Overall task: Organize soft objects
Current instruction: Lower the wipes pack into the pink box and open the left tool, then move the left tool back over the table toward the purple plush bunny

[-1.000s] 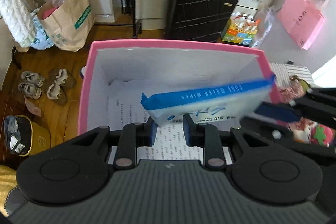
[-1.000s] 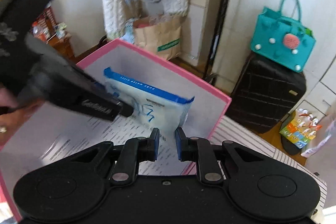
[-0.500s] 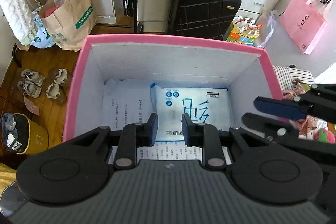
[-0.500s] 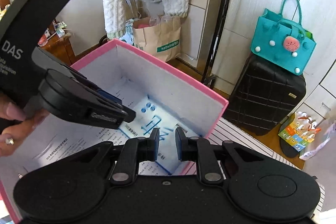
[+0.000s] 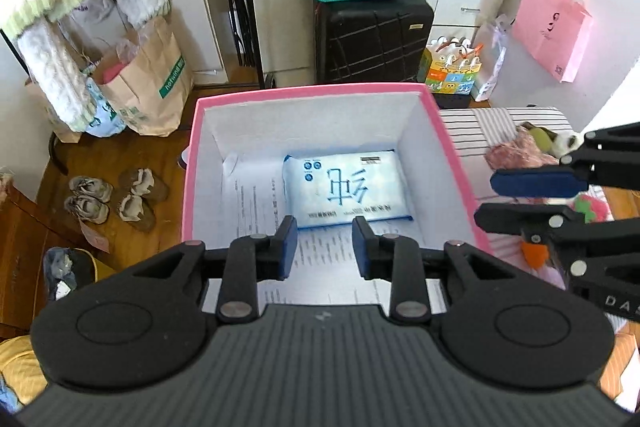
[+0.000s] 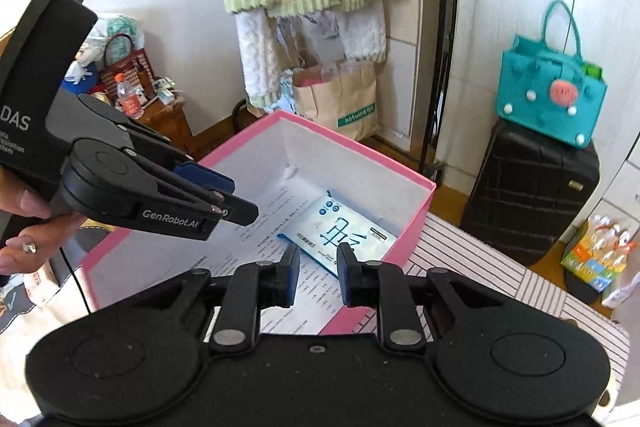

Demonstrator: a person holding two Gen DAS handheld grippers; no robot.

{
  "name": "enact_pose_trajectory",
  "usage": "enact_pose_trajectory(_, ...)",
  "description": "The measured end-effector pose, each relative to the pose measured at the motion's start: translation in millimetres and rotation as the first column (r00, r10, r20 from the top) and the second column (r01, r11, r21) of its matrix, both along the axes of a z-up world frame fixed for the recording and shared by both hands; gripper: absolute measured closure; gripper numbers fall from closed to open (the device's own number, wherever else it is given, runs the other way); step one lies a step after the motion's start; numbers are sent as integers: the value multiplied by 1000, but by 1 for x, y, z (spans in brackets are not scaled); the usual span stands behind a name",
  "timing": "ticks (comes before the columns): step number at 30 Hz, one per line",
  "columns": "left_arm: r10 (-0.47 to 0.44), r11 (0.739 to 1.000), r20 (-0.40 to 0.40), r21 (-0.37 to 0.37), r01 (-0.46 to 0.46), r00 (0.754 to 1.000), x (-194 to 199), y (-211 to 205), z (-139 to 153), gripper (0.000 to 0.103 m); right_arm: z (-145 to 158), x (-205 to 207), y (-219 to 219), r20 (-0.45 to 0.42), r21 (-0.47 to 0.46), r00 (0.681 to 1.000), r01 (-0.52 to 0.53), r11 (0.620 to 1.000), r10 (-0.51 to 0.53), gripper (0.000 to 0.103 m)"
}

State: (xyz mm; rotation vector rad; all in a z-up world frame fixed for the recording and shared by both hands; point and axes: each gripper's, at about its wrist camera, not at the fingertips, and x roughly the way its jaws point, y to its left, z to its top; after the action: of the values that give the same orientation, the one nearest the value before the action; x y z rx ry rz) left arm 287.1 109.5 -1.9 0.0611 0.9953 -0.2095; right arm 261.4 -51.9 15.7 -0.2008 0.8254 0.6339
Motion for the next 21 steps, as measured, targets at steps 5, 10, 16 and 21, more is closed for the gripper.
enact_pose_trajectory(5, -23, 999, 33, 27, 22, 999, -30, -8, 22, 62, 22, -29, -11, 55, 9, 998, -31, 999, 31, 75)
enact_pose_trajectory(10, -70, 995, 84, 81, 63, 994, -62, -17, 39, 60, 40, -63, -21, 95, 39, 993, -74, 997, 70, 70)
enact_pose_trajectory(16, -90, 990, 139, 118, 74, 986, -100, -21, 59, 52, 57, -99, -29, 128, 55, 985, -121, 991, 113, 61)
enact_pose_trajectory(21, -106, 988, 149, 124, 87, 983, -124, -26, 69, 45, 64, -123, -37, 139, 64, 982, -135, 989, 125, 51)
